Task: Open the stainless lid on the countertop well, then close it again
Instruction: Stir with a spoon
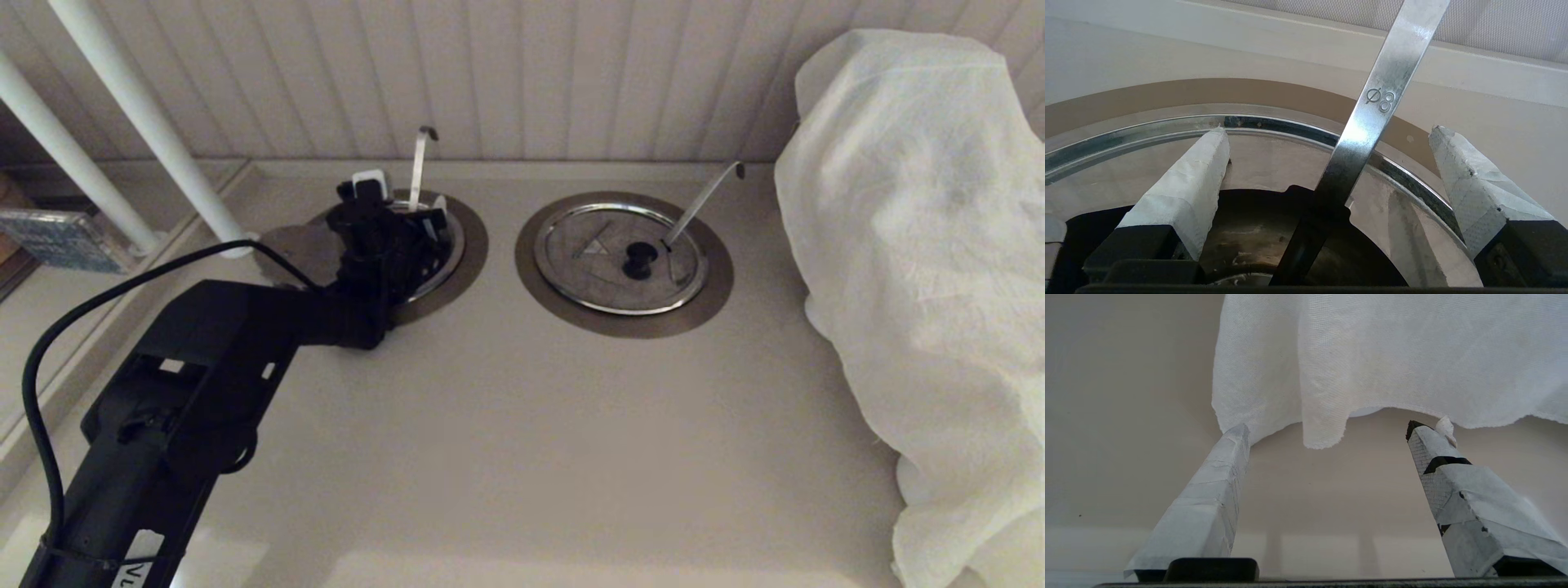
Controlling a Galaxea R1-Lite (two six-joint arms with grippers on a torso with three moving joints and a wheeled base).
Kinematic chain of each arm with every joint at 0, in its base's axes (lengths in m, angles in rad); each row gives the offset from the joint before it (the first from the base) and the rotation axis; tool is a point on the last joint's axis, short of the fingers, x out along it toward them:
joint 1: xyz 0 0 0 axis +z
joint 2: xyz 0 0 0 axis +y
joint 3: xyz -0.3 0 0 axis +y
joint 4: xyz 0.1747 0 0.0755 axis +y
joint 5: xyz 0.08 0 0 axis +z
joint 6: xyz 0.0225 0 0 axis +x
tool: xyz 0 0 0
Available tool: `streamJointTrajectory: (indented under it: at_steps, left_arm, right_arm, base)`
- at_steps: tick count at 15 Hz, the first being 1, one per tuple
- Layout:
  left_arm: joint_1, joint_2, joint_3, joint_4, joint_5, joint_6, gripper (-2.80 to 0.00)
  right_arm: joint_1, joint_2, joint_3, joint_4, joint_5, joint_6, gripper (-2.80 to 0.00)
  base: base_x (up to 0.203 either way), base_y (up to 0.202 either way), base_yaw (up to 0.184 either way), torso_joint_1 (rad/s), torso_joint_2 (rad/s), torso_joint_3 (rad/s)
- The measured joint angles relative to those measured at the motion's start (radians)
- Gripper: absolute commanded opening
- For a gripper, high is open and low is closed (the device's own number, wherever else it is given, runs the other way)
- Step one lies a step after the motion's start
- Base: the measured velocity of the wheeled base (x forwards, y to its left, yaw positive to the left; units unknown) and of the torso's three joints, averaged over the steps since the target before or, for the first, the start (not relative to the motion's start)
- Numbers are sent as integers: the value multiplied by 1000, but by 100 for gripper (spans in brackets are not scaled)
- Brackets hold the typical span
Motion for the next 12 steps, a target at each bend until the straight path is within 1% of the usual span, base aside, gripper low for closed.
streamJointTrajectory:
  at_steps: [3, 4, 12]
  left_arm:
    - [0, 4, -1, 1, 1, 2, 0]
    - [2, 4, -1, 2, 1, 3, -280]
    - [14, 4, 0, 4, -4, 5, -280]
  right_arm:
    - [0, 0, 0, 0, 0, 0, 0]
    - [0, 0, 0, 0, 0, 0, 0]
    - [0, 0, 0, 0, 0, 0, 0]
  base:
    - [0, 0, 0, 0, 0, 0]
    - [0, 0, 0, 0, 0, 0]
    - [0, 0, 0, 0, 0, 0]
